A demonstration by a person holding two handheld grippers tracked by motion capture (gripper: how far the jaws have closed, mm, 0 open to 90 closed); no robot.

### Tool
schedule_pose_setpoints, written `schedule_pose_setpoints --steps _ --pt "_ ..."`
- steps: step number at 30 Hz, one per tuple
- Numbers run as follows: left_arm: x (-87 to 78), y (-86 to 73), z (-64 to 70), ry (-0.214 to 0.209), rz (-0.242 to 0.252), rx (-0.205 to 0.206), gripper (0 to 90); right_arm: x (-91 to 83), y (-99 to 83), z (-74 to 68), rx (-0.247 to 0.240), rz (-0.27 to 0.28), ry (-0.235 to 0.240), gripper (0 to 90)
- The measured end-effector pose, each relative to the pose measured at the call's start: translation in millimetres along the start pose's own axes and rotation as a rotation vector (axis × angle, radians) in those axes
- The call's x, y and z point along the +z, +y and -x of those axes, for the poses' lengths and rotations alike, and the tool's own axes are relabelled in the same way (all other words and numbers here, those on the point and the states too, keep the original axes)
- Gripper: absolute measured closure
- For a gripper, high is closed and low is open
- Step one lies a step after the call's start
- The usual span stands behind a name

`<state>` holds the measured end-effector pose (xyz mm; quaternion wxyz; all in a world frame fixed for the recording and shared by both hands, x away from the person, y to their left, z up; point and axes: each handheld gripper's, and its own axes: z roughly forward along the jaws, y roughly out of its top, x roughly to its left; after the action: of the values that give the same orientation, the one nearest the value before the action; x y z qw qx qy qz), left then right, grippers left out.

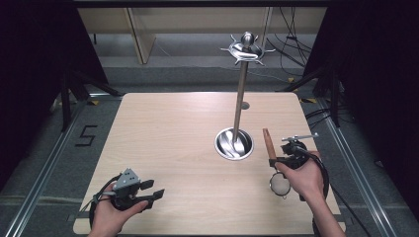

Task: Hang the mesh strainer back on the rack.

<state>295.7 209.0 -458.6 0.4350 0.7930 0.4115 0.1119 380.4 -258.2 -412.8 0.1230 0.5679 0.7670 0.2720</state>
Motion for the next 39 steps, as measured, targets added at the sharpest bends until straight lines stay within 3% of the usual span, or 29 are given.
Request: schedule_pose_setpoints --steps 7,15,16,18,19,23,28,30,31,33,39 --pt "0.1 0.0 -0.1 0.0 0.0 0.0 44.9 -3.5 1.0 -1.6 0.002 0.003 -0.005 69.4" --pt "0.7 0.0 0.4 -0.002 0.005 -0.002 44.9 -6.1 3.3 -1.1 -0.026 0.05 -0.001 69.4" --pt "0.9 0.0 0.4 0.0 0.006 -0.001 44.9 -9.0 4.1 -3.8 0.009 0.041 0.007 69.4" --pt "0.7 0.0 0.4 -0.001 0.005 -0.002 44.9 -8.5 4.3 -2.4 -0.013 0.061 0.004 69.4" --pt "0.7 0.0 0.4 -0.001 0.005 -0.002 44.9 -9.2 4.6 -2.4 -0.016 0.071 0.027 69.4" --pt "1.2 -0.3 0.5 0.0 0.01 -0.003 44.9 -12.8 6.6 -4.0 0.018 0.079 0.037 69.3" --pt "1.0 -0.4 0.5 0.016 0.007 0.004 44.9 -13.6 8.1 -2.6 -0.02 0.107 0.004 69.3" --pt "1.0 -0.3 0.6 0.017 0.008 0.003 44.9 -16.2 9.9 -4.7 -0.001 0.101 0.011 69.4" --pt "0.8 -0.3 0.4 0.017 0.008 0.002 44.9 -15.2 9.4 -3.1 -0.035 0.117 0.005 69.3" --pt "1.1 -0.6 0.1 0.013 0.011 0.001 44.9 -17.6 10.7 -6.0 -0.006 0.115 0.014 69.4" --pt "1.2 -0.6 0.1 0.013 0.011 0.001 44.9 -21.7 12.9 -9.5 -0.01 0.132 0.015 69.4"
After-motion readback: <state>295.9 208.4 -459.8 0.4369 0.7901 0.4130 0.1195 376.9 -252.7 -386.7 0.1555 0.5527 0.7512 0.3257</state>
